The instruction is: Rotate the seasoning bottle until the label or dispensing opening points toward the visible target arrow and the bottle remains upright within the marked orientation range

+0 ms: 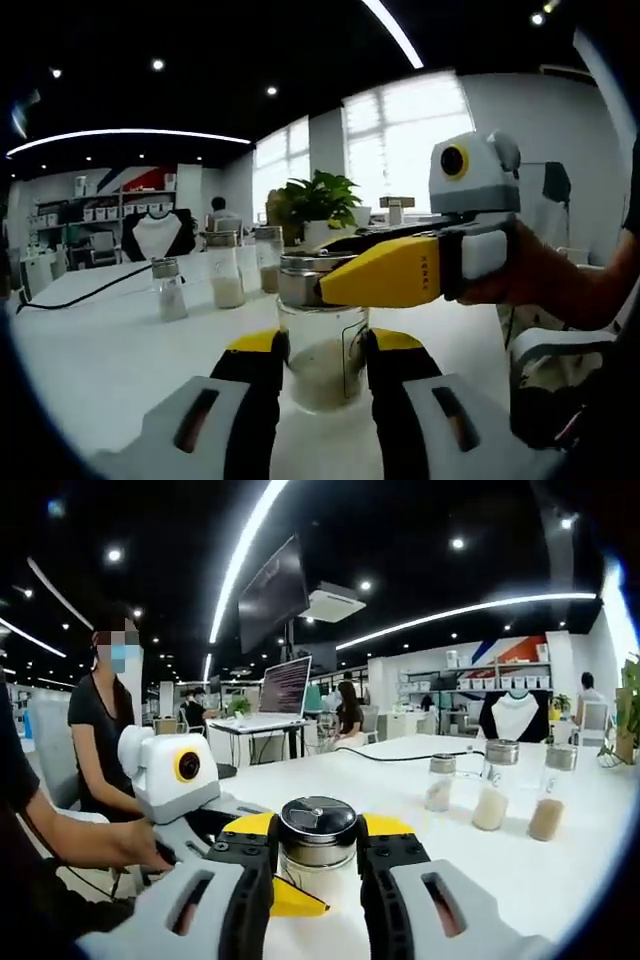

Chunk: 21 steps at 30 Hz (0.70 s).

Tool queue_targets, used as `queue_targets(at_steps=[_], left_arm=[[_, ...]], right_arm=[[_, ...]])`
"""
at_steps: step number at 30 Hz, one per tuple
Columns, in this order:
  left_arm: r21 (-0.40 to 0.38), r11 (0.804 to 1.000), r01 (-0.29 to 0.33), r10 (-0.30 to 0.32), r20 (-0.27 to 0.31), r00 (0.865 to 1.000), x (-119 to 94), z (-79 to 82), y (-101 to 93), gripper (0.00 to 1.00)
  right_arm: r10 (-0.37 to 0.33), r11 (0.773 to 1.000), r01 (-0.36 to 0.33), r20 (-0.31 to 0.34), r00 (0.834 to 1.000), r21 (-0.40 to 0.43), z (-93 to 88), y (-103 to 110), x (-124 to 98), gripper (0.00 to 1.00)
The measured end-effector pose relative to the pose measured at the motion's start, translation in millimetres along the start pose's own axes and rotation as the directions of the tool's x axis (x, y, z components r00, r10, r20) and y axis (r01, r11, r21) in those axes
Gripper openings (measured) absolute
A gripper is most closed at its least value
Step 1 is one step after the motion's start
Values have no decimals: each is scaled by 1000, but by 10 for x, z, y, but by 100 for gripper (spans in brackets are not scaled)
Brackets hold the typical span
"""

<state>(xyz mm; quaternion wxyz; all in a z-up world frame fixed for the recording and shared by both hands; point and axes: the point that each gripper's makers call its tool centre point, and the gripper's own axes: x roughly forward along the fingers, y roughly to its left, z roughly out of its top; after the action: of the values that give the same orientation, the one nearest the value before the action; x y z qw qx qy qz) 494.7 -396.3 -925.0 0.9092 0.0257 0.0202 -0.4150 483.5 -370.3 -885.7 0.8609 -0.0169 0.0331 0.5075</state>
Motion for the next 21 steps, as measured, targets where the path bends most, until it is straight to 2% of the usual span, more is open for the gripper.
queue_targets(at_steps=[2,3,7,10,14,21], left_arm=[[-59,998,3,-3,0,1000,13,12,-21,35],[-62,998,-2,2,6,1000,6,26,-17,35],[-33,999,-14,14,-7,1000,-10,2,0,35],[-41,999,-25,23,-47,999,-34,-73,30,35],[-30,999,-38,36,-62,997,-74,-110,65,37],[-1,997,-82,81,-96,992,-142,-195,165,49]], right_arm=[[-6,1000,6,8,1000,9,10,-4,-4,28],[-8,1000,7,27,1000,25,33,-3,1,27],[-2,1000,2,13,1000,25,14,-16,19,27],[-12,1000,12,11,1000,21,-2,-40,34,27],[-17,999,17,13,1000,36,-11,-95,70,27],[-14,1000,14,-1,1000,28,-74,-105,213,27]])
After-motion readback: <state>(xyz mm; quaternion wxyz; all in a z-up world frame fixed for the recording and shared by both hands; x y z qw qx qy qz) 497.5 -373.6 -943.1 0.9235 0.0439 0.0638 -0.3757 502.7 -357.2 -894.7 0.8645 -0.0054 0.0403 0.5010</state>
